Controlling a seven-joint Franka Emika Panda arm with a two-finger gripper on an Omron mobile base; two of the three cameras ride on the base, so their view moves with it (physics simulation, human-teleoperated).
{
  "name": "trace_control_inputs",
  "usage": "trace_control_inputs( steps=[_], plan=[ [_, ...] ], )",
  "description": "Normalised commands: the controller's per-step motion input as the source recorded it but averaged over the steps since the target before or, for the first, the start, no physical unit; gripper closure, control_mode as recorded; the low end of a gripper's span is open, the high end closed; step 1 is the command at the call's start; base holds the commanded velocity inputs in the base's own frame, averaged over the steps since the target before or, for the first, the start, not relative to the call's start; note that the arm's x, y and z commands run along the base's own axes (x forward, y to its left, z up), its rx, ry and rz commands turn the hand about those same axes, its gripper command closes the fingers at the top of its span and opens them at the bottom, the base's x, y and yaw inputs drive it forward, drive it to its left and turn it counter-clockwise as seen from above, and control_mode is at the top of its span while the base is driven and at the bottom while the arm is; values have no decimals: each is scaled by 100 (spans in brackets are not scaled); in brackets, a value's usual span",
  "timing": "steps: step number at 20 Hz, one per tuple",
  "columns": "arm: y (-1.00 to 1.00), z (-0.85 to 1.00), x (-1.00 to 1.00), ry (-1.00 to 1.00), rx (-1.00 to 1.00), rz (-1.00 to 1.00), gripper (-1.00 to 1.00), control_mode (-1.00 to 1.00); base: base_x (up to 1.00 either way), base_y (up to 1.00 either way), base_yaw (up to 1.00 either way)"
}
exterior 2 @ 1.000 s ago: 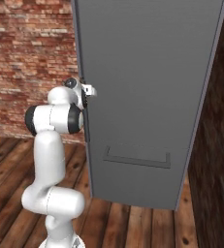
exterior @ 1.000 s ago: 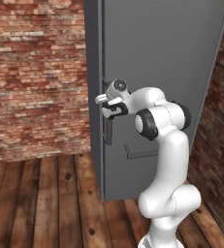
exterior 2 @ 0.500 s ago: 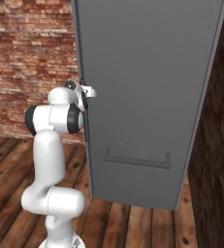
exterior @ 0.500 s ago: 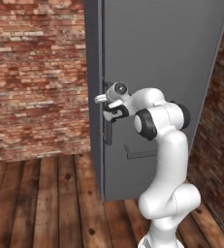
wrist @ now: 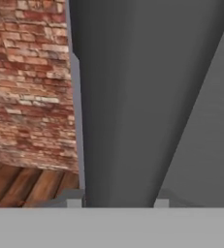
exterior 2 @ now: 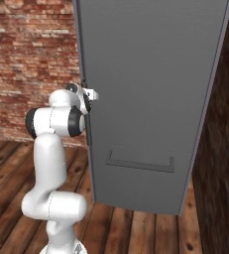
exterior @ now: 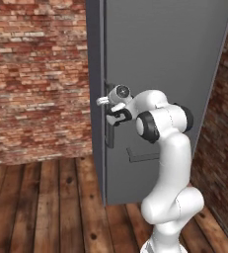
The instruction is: Take the lemon wedge from the fridge and place it on the plate with fish on the dining counter.
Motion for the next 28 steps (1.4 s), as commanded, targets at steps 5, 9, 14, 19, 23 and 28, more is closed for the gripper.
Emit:
trace_control_inputs(
  steps=[5,9,14,19,23,28],
  plan=[
    [-11,0,-24,-3,0,-4,100,-100,0,0,0],
    [-52,0,-93,0,0,-18,100,-100,0,0,0],
    [-78,0,-100,0,0,-28,100,-100,0,0,0],
    [-91,11,-100,0,3,-35,100,-100,0,0,0],
    [-98,19,-100,0,4,-37,100,-100,0,0,0],
    [-97,51,-100,0,10,-39,-100,-100,0,0,0]
  ],
)
